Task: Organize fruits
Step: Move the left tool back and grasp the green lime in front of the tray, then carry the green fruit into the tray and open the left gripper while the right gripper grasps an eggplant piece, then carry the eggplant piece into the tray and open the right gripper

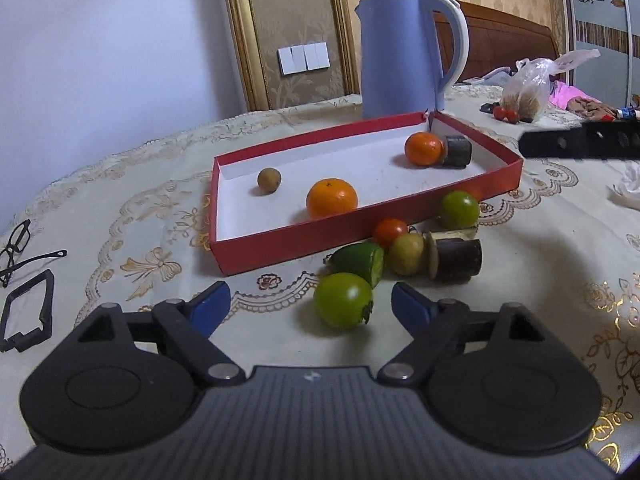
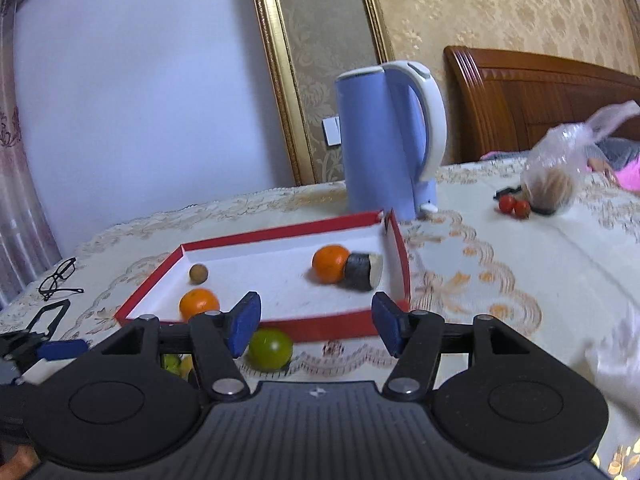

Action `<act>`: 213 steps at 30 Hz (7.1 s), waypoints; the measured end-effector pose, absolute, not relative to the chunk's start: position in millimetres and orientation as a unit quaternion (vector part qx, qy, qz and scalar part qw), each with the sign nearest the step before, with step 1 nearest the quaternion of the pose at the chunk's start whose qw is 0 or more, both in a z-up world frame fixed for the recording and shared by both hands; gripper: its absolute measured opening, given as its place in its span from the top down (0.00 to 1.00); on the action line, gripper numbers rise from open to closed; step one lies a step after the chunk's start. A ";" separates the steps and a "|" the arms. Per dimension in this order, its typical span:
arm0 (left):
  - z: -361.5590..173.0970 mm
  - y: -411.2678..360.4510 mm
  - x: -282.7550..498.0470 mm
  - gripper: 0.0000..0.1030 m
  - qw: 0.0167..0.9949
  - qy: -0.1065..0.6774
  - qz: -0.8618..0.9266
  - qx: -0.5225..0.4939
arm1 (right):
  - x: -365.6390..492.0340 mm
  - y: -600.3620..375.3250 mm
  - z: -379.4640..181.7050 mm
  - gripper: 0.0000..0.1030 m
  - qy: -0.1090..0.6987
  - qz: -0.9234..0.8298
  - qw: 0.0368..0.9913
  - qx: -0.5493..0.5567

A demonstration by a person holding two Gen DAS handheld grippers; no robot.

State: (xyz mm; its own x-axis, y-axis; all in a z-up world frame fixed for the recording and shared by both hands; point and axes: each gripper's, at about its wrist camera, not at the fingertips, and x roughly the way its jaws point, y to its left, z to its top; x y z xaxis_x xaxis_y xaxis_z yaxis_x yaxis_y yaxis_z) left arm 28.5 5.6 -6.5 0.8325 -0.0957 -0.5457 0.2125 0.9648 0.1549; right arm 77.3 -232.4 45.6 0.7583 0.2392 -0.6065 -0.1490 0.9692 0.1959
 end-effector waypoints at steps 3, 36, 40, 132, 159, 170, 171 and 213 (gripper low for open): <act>-8.4 3.8 31.7 0.22 0.949 0.285 -0.086 0.105 | 69.7 -229.2 41.9 0.41 0.338 0.112 0.933 0.061; 2.6 17.8 36.8 0.69 0.953 0.291 -0.048 0.070 | 54.1 -193.2 25.4 0.41 0.373 0.173 0.911 0.031; 6.3 23.6 34.7 0.69 0.954 0.289 -0.045 0.059 | 55.6 -176.1 19.6 0.41 0.381 0.185 0.906 0.012; 25.1 -53.6 155.3 0.68 0.953 0.269 0.064 0.124 | 43.2 -224.2 37.4 0.64 0.361 0.170 0.915 0.063; 26.4 7.8 118.3 0.00 0.959 0.245 0.136 0.047 | 65.5 -209.0 43.3 0.64 0.353 0.177 0.918 0.042; 13.9 29.2 118.3 0.00 0.955 0.245 0.165 0.031 | 83.2 -190.7 46.1 0.63 0.345 0.183 0.920 0.020; 13.4 30.9 118.0 0.00 0.955 0.243 0.169 0.032 | 86.9 -189.7 46.3 0.64 0.344 0.184 0.921 0.021; 4.8 38.9 124.4 0.00 0.949 0.277 0.150 0.021 | 234.3 -164.0 -13.9 0.63 0.377 0.134 0.916 0.012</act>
